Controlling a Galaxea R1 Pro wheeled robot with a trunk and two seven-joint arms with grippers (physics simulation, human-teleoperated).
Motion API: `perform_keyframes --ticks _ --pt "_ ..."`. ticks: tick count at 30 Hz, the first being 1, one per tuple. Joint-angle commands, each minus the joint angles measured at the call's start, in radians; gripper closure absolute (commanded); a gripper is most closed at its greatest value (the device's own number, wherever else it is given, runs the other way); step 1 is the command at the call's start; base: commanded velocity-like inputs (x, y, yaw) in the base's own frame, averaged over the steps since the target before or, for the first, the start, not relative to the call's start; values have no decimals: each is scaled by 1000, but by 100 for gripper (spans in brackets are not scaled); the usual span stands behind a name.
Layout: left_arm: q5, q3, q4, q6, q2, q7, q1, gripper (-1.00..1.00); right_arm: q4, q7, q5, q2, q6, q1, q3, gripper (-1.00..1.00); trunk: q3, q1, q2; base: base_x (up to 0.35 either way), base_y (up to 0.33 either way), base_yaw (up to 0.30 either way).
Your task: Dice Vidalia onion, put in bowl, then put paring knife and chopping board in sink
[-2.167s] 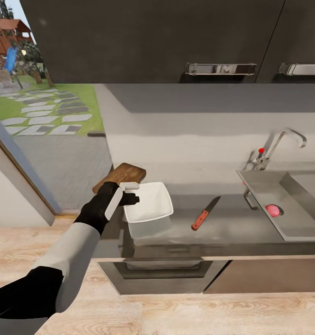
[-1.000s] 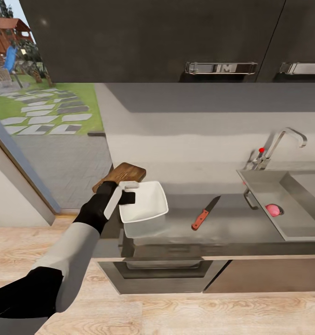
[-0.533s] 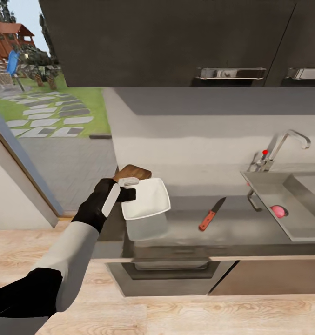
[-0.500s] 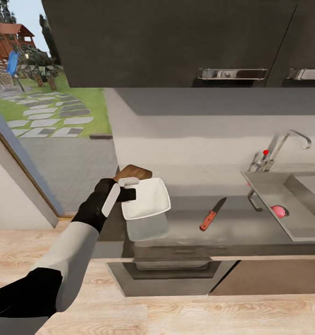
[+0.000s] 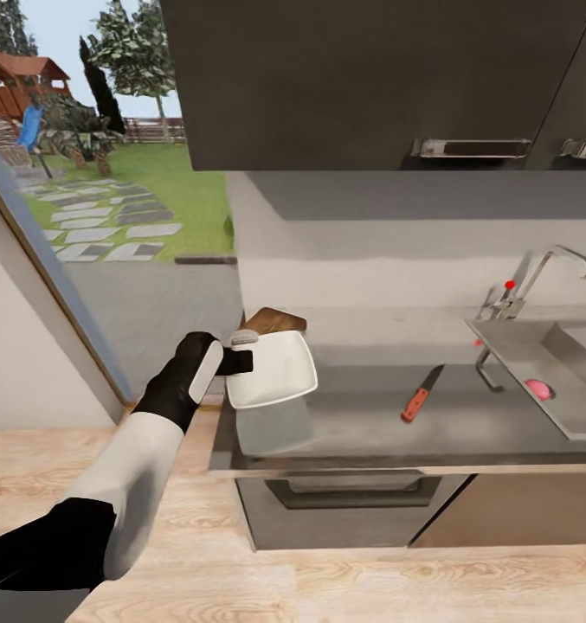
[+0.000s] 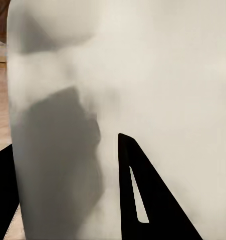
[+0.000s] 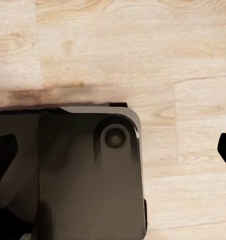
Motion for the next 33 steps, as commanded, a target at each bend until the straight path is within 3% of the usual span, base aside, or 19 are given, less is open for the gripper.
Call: perform_keyframes --ticks 1,17,33 --pt "12 -2 -1 3 1 9 -1 100 0 0 -3 0 -4 0 -1 -100 0 0 -1 -97 264 0" --pt "12 -3 -1 2 7 8 -1 100 0 0 -3 0 -4 0 -1 -100 25 0 -1 -53 283 -3" --pt "12 -4 -1 3 14 8 -1 100 0 0 -3 -1 -4 0 -1 -100 42 0 -1 -1 300 -100"
